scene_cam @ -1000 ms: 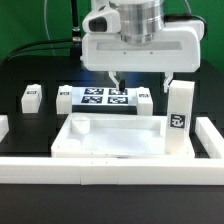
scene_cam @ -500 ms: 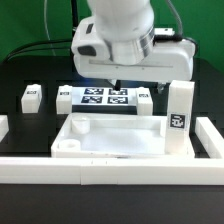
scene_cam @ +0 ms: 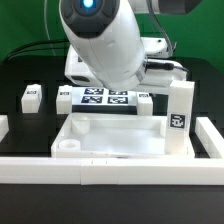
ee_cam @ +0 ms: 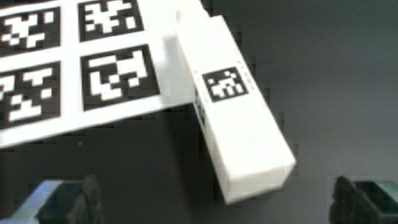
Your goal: Assemble desk
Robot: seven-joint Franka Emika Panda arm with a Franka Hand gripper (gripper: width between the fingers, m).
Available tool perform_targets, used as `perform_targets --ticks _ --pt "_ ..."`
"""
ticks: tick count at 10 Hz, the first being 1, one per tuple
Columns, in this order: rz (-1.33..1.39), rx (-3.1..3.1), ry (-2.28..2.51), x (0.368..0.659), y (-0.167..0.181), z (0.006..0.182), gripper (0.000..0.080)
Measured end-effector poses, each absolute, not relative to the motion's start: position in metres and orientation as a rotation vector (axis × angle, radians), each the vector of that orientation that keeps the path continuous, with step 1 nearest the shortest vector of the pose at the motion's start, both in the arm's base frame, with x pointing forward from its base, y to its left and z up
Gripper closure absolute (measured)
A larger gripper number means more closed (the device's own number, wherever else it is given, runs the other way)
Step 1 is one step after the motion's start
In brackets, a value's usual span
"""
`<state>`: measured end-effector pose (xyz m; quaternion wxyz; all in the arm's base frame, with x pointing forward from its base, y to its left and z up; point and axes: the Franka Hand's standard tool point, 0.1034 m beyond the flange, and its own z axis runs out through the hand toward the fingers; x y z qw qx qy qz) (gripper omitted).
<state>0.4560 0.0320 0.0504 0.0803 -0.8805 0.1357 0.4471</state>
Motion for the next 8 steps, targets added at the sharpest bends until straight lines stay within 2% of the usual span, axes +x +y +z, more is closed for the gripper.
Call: perform_targets --ticks 1,4,8 --pt "1.262 -2.659 0.326 0.463 0.04 0.051 0.0151" --pt "1.26 -2.657 0.338 0.462 0.038 0.052 0.0151" --pt "1.265 -2.653 0.327 0.451 0.046 0.041 0.0151"
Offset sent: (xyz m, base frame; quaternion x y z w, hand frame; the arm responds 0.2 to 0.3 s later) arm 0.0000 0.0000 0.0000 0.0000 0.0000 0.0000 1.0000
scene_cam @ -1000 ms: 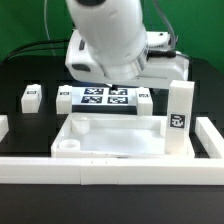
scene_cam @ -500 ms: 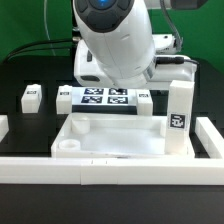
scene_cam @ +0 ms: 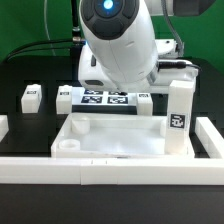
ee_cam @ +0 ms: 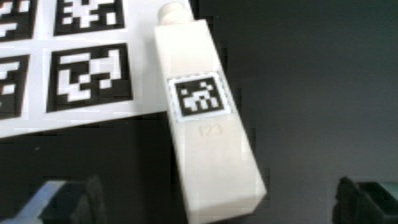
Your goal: Assemble desk
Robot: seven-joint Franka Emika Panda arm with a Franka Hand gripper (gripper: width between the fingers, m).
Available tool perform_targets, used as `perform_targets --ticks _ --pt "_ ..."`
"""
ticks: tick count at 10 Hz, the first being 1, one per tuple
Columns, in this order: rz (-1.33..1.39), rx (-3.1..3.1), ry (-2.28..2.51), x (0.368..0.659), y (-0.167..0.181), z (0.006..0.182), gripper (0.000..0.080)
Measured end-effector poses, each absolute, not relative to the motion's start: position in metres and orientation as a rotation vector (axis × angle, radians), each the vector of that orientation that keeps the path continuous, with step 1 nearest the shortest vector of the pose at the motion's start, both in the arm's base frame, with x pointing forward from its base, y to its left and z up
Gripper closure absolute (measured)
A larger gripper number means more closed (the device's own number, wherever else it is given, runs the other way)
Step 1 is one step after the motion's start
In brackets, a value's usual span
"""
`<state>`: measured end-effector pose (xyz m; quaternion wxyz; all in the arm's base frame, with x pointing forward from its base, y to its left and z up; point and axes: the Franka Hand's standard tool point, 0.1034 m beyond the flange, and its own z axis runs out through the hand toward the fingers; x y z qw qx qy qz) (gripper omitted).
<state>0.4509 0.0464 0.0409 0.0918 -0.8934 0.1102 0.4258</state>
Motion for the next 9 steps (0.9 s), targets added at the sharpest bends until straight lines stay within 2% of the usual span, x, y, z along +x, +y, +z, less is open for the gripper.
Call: perform_targets --ticks 4,5,6,9 --pt "1.269 -2.649 0.346 0.449 0.041 0.035 0.0151" --pt "1.255 -2.66 0.34 0.44 0.046 0.025 0.0151" --pt "1.263 -2.654 0.326 0.435 0.05 0.025 0.0151" --pt "1.214 -2.674 0.312 0.441 0.049 0.021 0.0151"
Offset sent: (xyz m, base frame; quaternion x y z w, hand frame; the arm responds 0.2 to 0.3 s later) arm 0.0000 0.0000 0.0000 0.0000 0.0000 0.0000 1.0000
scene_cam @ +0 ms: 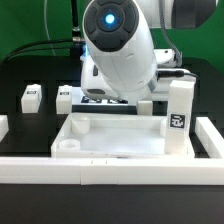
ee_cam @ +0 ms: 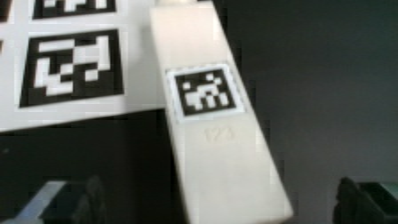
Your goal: Assemble desk
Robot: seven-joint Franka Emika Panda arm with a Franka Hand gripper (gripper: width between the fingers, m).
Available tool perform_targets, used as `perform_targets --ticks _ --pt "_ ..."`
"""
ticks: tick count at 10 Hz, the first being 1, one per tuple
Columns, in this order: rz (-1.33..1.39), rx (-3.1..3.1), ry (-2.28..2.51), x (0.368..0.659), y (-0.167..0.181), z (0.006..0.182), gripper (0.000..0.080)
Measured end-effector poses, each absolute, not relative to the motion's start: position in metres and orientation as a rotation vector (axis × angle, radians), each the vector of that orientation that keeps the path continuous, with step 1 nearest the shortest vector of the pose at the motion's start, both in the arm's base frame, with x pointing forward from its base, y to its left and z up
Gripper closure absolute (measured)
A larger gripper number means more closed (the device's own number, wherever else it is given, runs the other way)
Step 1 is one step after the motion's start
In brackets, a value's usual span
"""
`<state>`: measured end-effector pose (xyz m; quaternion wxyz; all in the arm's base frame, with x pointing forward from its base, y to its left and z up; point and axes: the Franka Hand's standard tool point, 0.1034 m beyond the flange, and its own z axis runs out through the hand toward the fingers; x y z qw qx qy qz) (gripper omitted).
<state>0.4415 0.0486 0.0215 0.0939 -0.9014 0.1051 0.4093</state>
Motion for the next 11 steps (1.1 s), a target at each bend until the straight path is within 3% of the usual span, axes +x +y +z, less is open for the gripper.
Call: perform_targets --ticks 4,6,7,9,11 --pt "1.251 -2.659 0.318 0.437 0.049 0.016 0.0151" --pt "1.479 -2.52 0.3 0.424 0.048 0.018 0.0151" --pt "1.479 -2.524 0.298 0.431 0.047 0.009 0.0151" --pt "1.464 -2.533 0.303 0.43 0.047 0.008 0.0151" --pt "1.468 -2.532 0.305 0.428 0.046 0.006 0.0415"
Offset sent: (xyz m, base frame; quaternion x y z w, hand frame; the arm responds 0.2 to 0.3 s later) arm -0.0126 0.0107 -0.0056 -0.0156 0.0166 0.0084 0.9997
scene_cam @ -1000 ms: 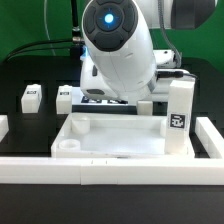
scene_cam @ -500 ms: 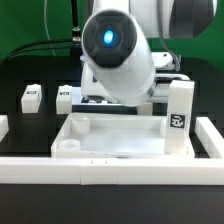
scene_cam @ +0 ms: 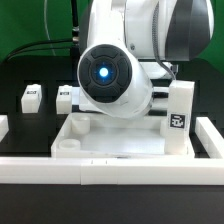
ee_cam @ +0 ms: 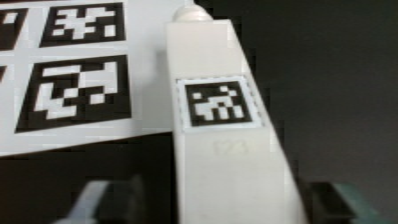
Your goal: Assemble desk
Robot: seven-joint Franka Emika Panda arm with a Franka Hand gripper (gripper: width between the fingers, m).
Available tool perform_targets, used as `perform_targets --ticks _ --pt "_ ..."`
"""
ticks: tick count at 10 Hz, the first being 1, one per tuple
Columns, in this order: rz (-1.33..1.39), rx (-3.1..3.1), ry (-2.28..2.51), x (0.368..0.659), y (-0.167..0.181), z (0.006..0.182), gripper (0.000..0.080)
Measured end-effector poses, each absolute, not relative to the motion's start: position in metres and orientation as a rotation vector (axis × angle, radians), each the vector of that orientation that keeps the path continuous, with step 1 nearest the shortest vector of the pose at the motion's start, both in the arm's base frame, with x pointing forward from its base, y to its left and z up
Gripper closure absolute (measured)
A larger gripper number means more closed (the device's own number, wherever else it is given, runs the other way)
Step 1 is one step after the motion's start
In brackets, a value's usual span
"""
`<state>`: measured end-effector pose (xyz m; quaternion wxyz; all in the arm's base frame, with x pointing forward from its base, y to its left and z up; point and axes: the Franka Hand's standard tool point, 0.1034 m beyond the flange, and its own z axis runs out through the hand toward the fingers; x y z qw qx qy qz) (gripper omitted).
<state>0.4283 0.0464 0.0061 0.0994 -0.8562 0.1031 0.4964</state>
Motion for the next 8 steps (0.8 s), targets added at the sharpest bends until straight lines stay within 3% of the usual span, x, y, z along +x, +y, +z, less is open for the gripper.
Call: perform_targets --ticks 1,5,7,8 --pt "1.468 -2.532 0.305 0.428 0.046 0.006 0.0513" --pt "1.459 -2.531 0.311 0.431 0.042 0.008 0.0512" --pt "1.422 -2.521 0.243 0.444 0.029 0.024 0.0512" --pt "1.418 -2.505 0.217 0.456 0.022 0.041 0.0512"
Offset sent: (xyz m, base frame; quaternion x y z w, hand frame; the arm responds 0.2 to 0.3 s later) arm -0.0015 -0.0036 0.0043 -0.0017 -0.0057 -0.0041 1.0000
